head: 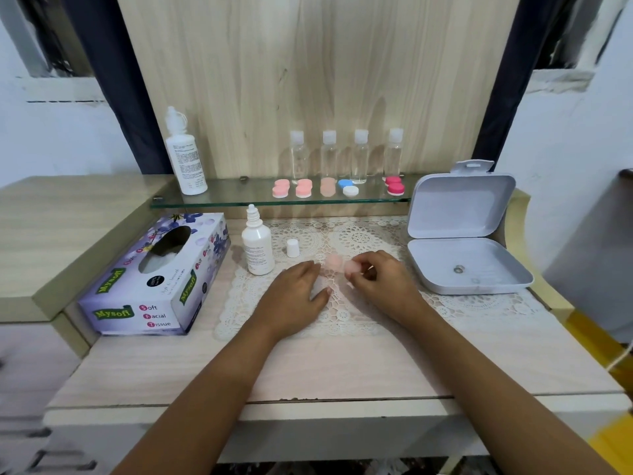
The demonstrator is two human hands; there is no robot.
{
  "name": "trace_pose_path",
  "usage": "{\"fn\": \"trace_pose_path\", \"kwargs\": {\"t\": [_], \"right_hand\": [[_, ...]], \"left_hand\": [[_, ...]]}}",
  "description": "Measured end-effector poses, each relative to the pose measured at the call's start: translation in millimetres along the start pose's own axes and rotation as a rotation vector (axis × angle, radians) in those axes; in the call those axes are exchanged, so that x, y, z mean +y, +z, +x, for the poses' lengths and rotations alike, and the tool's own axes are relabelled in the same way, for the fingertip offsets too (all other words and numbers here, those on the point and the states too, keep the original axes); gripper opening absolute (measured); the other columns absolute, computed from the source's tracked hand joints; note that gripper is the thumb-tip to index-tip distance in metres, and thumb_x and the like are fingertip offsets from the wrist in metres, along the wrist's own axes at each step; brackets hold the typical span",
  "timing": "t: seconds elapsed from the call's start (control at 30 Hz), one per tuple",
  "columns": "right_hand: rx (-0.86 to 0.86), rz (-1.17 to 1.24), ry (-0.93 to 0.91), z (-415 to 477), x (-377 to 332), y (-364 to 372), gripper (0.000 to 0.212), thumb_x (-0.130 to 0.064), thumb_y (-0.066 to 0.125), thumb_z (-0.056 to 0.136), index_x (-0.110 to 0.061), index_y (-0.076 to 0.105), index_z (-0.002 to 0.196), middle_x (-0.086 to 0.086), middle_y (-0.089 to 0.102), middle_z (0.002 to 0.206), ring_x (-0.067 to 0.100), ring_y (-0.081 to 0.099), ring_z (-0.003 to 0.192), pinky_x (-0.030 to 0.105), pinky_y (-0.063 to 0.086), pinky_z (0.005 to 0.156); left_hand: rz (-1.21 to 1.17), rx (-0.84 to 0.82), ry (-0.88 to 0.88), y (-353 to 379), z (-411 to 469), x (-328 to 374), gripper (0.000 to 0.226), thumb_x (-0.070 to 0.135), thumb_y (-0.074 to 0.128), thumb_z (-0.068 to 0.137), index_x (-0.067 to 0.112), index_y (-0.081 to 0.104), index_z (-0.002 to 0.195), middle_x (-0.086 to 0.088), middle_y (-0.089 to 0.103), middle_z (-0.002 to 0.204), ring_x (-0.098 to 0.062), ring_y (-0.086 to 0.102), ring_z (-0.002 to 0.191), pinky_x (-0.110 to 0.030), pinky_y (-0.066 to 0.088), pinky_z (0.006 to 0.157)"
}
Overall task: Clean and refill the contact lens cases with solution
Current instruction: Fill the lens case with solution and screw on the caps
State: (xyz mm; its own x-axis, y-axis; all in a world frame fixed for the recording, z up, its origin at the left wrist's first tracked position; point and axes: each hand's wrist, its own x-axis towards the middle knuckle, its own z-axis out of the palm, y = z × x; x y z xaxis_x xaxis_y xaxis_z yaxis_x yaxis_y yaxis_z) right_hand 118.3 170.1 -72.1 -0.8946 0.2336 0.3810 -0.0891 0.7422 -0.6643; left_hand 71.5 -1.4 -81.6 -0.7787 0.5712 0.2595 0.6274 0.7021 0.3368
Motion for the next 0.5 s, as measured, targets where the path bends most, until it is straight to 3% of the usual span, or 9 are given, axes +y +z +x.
{"fn": "trace_pose_path", "kwargs": {"t": [0.17,0.3,0.4,0.5], "right_hand": [[0.110,-0.018,0.034,12.6,-3.6,-15.0,0.028,-0.033,0.065,0.085,-0.012,0.065,0.103,0.002,0.062,0.093,0.012,0.058,0.076,0.022,0.046,0.070],[0.278,-0.011,0.033,33.6,-16.6,-32.8,0.027,-0.032,0.064,0.085,-0.009,0.065,0.099,0.002,0.061,0.085,0.014,0.053,0.076,0.022,0.035,0.064],[0.377,-0.032,0.042,55.3,-25.0,-41.4,0.026,-0.030,0.061,0.087,-0.005,0.063,0.096,0.003,0.056,0.082,0.016,0.049,0.077,0.026,0.035,0.065],[0.403,-0.106,0.095,74.9,-27.2,-41.0,0.030,-0.030,0.059,0.089,-0.003,0.061,0.102,0.011,0.063,0.094,0.024,0.054,0.088,0.028,0.038,0.072]], "left_hand": [[-0.005,-0.029,-0.038,0.9,-0.2,1.2,0.054,0.041,0.043,0.096,0.015,0.037,0.142,-0.002,0.028,0.153,-0.017,0.023,0.140,-0.028,0.018,0.115],[0.002,-0.016,-0.033,0.4,-0.7,2.2,0.053,0.041,0.042,0.096,0.015,0.037,0.143,-0.001,0.028,0.153,-0.017,0.023,0.140,-0.025,0.016,0.113],[0.005,-0.016,-0.029,-0.2,-1.3,3.1,0.054,0.041,0.041,0.096,0.015,0.036,0.143,-0.001,0.027,0.153,-0.016,0.023,0.140,-0.024,0.016,0.113],[-0.003,-0.021,-0.031,-1.1,-1.3,3.0,0.054,0.041,0.041,0.096,0.015,0.036,0.143,-0.001,0.027,0.153,-0.016,0.023,0.140,-0.023,0.016,0.112]]}}
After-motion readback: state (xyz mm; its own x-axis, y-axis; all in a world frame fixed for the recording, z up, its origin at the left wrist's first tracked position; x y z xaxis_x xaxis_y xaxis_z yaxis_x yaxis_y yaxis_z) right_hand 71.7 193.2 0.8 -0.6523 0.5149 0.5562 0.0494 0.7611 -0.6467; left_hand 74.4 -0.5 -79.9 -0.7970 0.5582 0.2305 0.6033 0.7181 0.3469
